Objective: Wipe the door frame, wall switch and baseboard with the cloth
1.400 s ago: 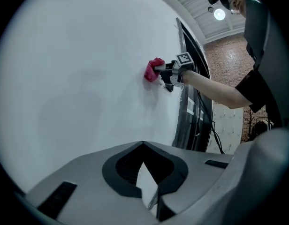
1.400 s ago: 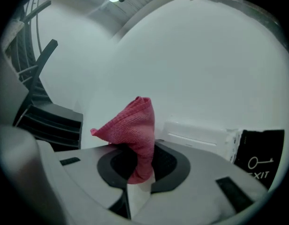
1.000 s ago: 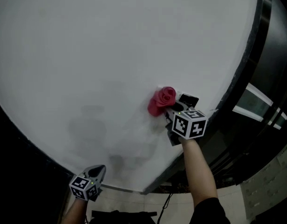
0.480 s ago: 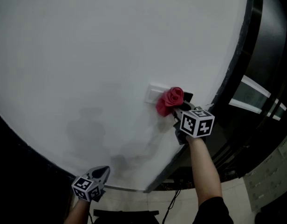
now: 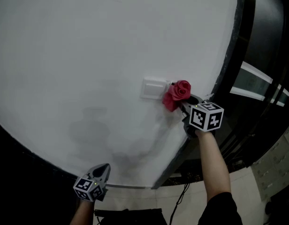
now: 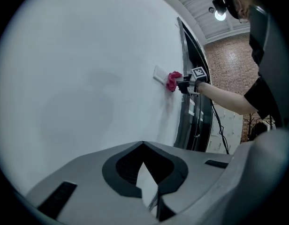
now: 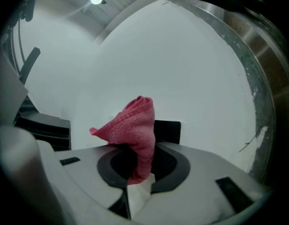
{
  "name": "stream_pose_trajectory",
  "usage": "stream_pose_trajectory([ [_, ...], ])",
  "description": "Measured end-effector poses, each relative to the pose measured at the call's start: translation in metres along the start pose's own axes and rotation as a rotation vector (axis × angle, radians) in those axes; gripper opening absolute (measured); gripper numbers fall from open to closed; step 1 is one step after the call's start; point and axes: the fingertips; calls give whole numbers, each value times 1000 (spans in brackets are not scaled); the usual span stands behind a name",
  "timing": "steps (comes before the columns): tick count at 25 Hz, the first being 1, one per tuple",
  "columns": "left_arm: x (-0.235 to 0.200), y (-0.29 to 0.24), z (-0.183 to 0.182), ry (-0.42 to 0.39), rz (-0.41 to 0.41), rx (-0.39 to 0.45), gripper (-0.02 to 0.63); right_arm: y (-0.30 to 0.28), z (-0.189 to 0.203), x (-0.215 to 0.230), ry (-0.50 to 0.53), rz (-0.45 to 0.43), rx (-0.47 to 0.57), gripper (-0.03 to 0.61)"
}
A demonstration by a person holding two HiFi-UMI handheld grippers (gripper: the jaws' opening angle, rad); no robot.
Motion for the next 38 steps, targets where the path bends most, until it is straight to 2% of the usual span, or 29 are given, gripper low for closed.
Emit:
stream_pose_trajectory([
  [4,3,-5,4,-7,28,-18,-8,11,3,16,-6,10,9,61],
  [8,-4,3,-5,-30,-1,-1,-8,21,3,19,-25,8,16,61],
  [14,-9,-5,-4,-34,-14,-10,-8,26,5,37,29,32,9,63],
  [18,-13,-2,2,2,-4,-12,-8,30,6,47,69,62,0,63],
  [23,-17,1,9,40,9,-20,-8,40,11,69,153,167,-29,61],
  [26,-18,0,12,42,14,-29,-8,53,-3,71,198,210,11,60],
  [28,-19,-2,14,40,18,-34,-8,63,-28,70,286,261,60,61],
  [32,-16,-6,12,58,38,-17,-8,68,-79,55,550,364,131,61],
  [35,-9,-7,12,73,59,-14,-8,51,-91,29,779,397,100,61],
  [38,-6,-3,12,67,72,-14,-8,27,-75,11,1009,432,-5,61],
])
Point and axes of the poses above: the fingertips, and each gripper's own axes: y backward along the fingers, x to its right, z out of its underside, and after that the axes turned 10 degrees about x, right-handed
